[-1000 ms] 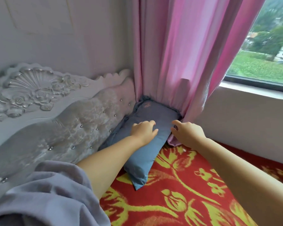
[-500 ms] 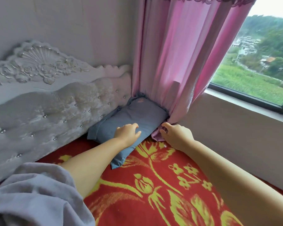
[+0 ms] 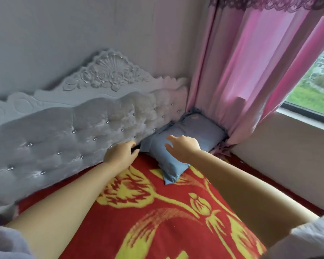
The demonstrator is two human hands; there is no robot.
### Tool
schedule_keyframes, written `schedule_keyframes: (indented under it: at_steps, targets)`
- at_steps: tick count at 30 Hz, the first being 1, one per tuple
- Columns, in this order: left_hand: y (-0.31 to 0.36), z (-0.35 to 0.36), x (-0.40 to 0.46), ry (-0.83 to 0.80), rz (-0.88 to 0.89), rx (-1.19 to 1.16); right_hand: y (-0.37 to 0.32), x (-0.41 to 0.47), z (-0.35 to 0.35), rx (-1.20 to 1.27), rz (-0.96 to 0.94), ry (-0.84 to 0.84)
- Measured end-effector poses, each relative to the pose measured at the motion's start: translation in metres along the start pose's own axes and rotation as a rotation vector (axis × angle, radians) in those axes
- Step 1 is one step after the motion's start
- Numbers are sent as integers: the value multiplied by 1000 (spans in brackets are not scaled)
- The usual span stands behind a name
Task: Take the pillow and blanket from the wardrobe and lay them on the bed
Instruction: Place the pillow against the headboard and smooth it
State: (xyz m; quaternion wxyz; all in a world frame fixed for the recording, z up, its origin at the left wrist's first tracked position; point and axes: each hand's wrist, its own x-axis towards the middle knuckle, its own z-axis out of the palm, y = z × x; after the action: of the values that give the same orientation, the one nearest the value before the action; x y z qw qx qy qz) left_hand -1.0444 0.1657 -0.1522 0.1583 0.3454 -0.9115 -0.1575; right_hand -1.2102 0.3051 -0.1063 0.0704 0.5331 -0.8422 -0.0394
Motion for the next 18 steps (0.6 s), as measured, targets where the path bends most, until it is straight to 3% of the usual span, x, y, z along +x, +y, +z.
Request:
schedule_keyframes:
  at_steps: [5, 9, 18]
  targets:
    - [-132, -71, -43, 27, 43, 95, -126, 6, -3, -117, 45, 101]
    - [-211, -114, -83, 36, 85, 100, -224, 0, -3, -80, 97, 81]
    - [-227, -157, -105, 4, 245, 49, -292, -41, -45, -48, 243, 17]
